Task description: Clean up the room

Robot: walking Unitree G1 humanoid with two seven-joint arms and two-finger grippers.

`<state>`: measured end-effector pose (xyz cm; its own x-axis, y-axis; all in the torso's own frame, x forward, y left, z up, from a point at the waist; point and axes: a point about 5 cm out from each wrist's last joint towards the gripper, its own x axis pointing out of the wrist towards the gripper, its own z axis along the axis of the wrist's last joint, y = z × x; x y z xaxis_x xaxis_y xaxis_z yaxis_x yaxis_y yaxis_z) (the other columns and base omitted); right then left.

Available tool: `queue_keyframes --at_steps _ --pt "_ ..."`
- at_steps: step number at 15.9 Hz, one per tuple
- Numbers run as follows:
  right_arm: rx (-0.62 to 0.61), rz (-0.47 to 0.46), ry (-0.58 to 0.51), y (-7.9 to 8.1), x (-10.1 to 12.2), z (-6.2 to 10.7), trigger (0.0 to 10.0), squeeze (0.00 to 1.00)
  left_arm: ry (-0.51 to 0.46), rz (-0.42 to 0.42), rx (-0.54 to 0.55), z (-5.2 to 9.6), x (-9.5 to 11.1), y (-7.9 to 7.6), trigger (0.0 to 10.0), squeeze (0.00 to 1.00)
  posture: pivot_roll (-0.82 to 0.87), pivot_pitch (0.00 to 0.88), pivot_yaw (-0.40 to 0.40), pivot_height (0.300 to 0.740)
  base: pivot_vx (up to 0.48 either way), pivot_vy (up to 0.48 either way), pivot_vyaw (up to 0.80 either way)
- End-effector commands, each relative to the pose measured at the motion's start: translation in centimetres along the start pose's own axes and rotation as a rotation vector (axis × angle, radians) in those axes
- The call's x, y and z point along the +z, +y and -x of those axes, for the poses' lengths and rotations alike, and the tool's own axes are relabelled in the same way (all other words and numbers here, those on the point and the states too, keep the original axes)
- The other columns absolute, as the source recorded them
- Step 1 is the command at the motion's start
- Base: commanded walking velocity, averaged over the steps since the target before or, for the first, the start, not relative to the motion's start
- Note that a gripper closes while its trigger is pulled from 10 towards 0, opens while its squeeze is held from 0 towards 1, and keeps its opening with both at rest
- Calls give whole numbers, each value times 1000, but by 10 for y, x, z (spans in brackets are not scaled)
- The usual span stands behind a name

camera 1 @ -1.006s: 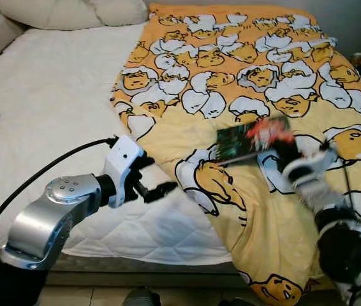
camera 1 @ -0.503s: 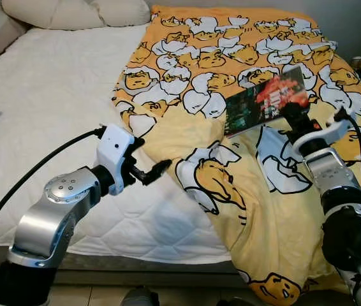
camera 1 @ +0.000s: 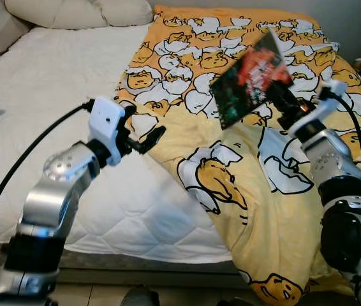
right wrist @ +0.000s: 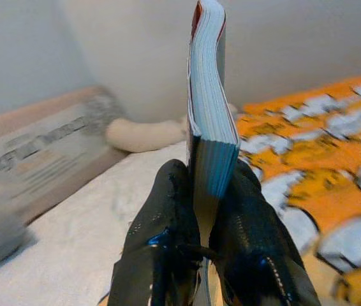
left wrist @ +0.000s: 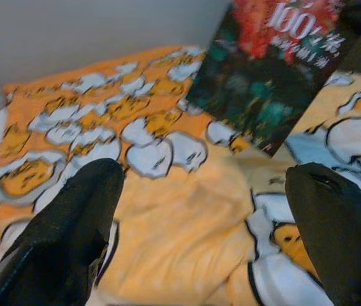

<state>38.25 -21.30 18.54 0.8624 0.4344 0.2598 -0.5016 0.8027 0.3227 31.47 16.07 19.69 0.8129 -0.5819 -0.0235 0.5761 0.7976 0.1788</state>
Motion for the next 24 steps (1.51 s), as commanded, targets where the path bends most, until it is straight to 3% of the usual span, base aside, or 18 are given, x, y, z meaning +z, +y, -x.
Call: queue_keyframes --at_steps 1,2,4,7,9,11,12,16,17,18,24 --pt "106 61 -51 12 16 -10 0 0 -34 -15 -28 -1 6 3 10000 1000 86 0 3 740 0 0 0" --pt "143 53 -50 15 16 -10 0 0 -46 -3 -44 -3 8 4 10000 1000 84 0 3 740 0 0 0" --pt "384 45 25 34 13 -11 0 0 -102 16 -117 -9 22 15 10000 1000 74 0 4 740 0 0 0" --pt "549 59 115 46 9 -7 0 0 -133 27 -142 -13 33 31 10000 1000 64 0 3 740 0 0 0" --pt "688 58 194 57 6 0 0 0 -140 90 -182 -12 41 45 10000 0 58 0 3 740 0 0 0" --pt "763 45 231 63 7 5 0 0 -89 140 -241 -11 37 49 10000 0 56 0 2 740 0 0 0" --pt "799 36 245 66 8 7 0 0 -81 231 -275 -10 33 49 10000 0 55 0 1 740 0 0 0" --pt "851 6 274 72 10 13 0 0 -42 449 -455 -7 18 31 10000 0 49 0 -4 740 0 0 0" --pt "853 4 277 73 10 14 0 0 -43 463 -471 -6 17 29 10000 0 48 0 -4 740 0 0 0" --pt "863 -7 288 74 11 15 0 0 -43 482 -512 -5 14 24 314 0 45 0 -7 740 0 0 0" --pt "901 -44 360 77 8 21 0 0 -47 536 -644 2 14 10 0 0 35 0 -13 740 0 0 0"
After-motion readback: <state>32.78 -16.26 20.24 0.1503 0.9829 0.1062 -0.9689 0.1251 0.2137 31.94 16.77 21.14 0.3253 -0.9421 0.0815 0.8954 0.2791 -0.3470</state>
